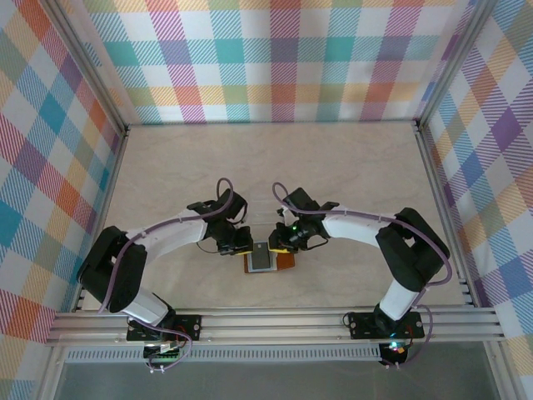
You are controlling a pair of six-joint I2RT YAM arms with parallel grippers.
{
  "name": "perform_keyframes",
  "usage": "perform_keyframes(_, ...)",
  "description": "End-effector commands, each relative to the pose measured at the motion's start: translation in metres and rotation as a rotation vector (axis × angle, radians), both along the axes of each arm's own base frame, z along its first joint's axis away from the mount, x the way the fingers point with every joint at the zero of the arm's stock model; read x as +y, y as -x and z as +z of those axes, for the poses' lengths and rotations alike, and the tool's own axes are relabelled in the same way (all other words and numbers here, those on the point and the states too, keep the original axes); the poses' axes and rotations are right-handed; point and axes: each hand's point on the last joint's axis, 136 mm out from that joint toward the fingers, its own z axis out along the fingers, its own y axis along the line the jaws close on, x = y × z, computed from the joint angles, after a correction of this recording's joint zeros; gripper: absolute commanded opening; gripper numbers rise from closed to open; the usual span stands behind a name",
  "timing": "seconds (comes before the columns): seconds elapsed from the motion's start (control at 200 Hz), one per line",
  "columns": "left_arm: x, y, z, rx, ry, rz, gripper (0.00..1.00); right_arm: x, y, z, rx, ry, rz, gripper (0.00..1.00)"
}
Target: Take the credit cards out of the card holder
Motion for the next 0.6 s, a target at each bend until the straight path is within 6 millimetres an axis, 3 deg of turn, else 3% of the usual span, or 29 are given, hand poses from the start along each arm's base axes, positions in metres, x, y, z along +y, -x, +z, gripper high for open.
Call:
perform_keyframes(0.0, -0.001, 0.004, -0.010, 0.049, -0.012, -0.016, 0.14, 0.012, -0.004, 0.006, 0.009, -0.034, 0.026, 0.24)
perform_keyframes(0.21, 0.002, 0.008, -0.037, 0.094, -0.056, -0.028, 0.14, 0.009, -0.005, -0.009, 0.031, 0.016, 0.041, 0.28)
perform_keyframes(0.28, 0.005, 0.011, -0.045, 0.110, -0.081, -0.032, 0.12, 0.006, -0.005, -0.014, 0.031, 0.039, 0.037, 0.24)
perform_keyframes(0.595, 0.014, 0.020, -0.052, 0.126, -0.112, -0.037, 0.10, 0.001, -0.002, -0.031, 0.054, 0.081, 0.031, 0.22)
